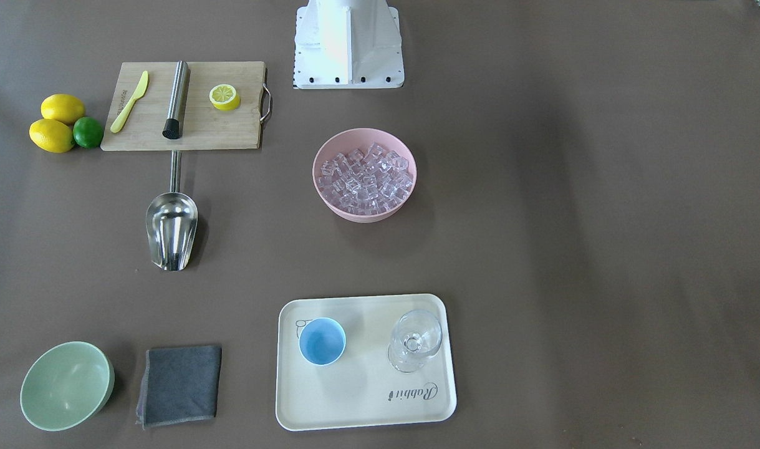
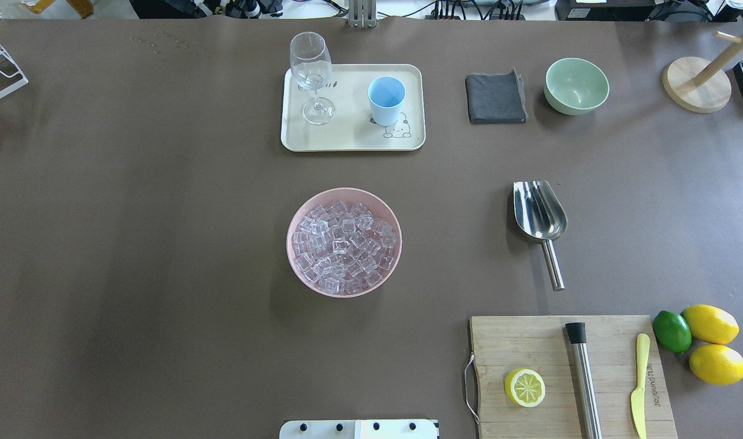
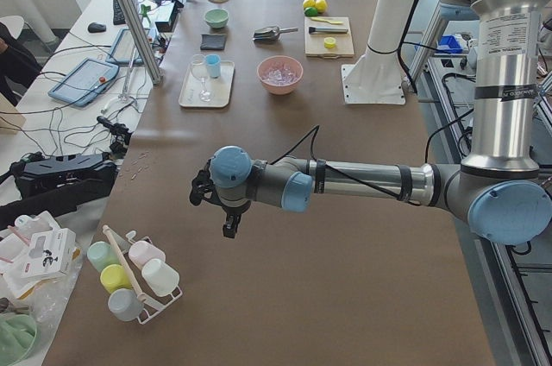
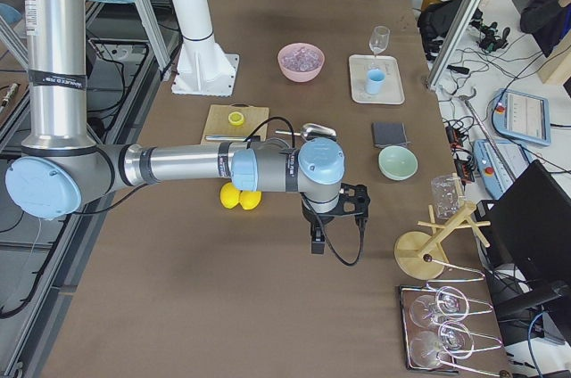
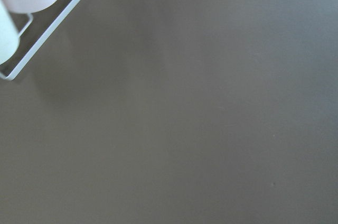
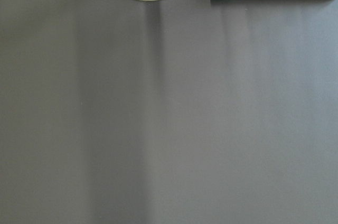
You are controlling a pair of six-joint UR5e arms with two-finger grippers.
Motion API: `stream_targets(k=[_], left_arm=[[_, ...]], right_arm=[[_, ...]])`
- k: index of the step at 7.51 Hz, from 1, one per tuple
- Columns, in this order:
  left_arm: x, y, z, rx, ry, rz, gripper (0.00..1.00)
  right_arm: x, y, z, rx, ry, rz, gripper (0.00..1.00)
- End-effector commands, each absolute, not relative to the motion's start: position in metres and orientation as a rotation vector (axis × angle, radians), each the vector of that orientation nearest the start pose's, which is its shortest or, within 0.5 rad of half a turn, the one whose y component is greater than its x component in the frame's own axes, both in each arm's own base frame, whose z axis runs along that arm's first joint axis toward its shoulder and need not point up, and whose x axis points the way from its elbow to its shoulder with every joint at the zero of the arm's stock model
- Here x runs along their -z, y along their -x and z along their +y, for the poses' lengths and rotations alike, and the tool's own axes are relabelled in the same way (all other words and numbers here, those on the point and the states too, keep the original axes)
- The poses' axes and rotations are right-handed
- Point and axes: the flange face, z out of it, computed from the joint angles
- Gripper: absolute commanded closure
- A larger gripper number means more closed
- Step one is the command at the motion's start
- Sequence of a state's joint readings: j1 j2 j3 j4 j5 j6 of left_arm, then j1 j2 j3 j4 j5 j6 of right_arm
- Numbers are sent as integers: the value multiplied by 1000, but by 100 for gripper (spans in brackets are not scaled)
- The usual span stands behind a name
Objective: Put ice in cup with scoop
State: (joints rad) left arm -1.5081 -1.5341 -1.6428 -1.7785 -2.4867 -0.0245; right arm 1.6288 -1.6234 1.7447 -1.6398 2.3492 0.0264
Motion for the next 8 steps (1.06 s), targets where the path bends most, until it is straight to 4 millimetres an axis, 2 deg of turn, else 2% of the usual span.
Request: stream_targets(k=[1,2,3,4,5,6,7,8], left_arm=[[-587,-29,-501,-343,-342,940,2],[-582,-74,-499,-446,-345,961,2],[-561,-106,-502,-541,-412,974,2],[-549,-107,-501,-582,-491,982,2],[-538,-132,-493,-678,-583,1002,2],[-527,-139,-489,-731,-667,1013,2],[-514,-157,-484,-792,-720,1033,2],[-494,-176,-490,-855,-799,1054,2]], right_arm=[[-562,-77,-469,-30,-112,-775,1],[-546,-52,-472,-70,-82,-786,1],[-520,-26,-471,-92,-71,-796,1],[-501,1,-470,-67,-66,-813,1],[-477,29,-465,-89,-44,-827,1],[-448,60,-456,-115,-25,-838,1],[-429,86,-446,-122,-1,-850,1],[-408,114,-440,-130,8,-852,1]])
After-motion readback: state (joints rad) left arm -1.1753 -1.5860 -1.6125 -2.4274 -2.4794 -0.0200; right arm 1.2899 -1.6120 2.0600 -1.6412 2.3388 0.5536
